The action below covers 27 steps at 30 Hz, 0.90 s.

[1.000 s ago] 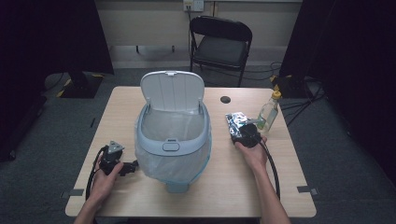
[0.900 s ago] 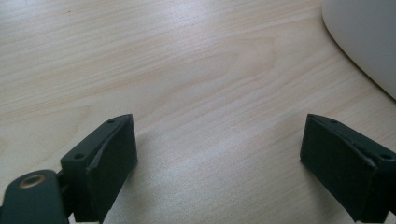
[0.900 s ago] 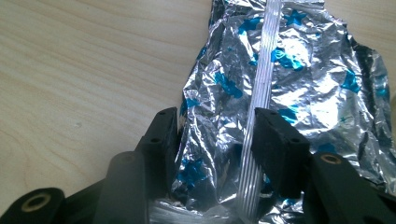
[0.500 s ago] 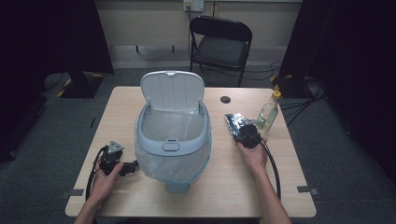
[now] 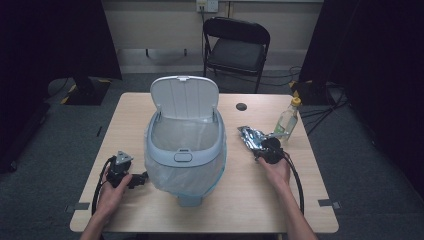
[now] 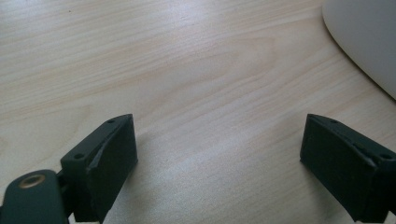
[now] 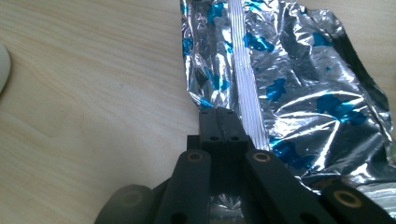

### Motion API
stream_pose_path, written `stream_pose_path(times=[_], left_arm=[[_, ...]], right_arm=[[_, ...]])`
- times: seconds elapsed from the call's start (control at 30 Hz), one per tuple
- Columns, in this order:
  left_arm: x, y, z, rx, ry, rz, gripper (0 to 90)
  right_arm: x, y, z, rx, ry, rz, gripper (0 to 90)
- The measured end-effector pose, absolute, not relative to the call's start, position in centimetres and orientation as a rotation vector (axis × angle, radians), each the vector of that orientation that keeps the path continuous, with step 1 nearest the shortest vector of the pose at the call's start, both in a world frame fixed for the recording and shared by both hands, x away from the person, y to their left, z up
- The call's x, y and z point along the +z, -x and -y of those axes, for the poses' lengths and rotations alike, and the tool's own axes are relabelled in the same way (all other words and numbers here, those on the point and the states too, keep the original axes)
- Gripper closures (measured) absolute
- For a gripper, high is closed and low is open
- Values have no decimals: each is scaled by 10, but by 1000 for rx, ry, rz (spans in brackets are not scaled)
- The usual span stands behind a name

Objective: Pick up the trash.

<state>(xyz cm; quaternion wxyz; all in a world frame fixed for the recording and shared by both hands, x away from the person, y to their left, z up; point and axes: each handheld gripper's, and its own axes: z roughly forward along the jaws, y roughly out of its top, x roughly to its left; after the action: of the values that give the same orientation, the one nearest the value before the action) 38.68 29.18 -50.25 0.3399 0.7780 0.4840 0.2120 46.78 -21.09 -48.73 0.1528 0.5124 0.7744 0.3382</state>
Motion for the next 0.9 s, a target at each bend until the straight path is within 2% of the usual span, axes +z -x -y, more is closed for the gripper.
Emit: stream_pose_path(times=[0.47, 0.63, 0.9], left_arm=[[-503, -387, -292, 552, -2025, -1260, 104], [-502, -387, -292, 549, -2025, -1259, 104], [-503, -387, -292, 544, -2024, -1258, 104]], right_arm=[[-482, -439, 223, 1084, -1468, -2216, 900], [-466, -429, 224, 1212, -1458, -2141, 900], [-456, -419, 215, 1230, -1396, -2148, 900]])
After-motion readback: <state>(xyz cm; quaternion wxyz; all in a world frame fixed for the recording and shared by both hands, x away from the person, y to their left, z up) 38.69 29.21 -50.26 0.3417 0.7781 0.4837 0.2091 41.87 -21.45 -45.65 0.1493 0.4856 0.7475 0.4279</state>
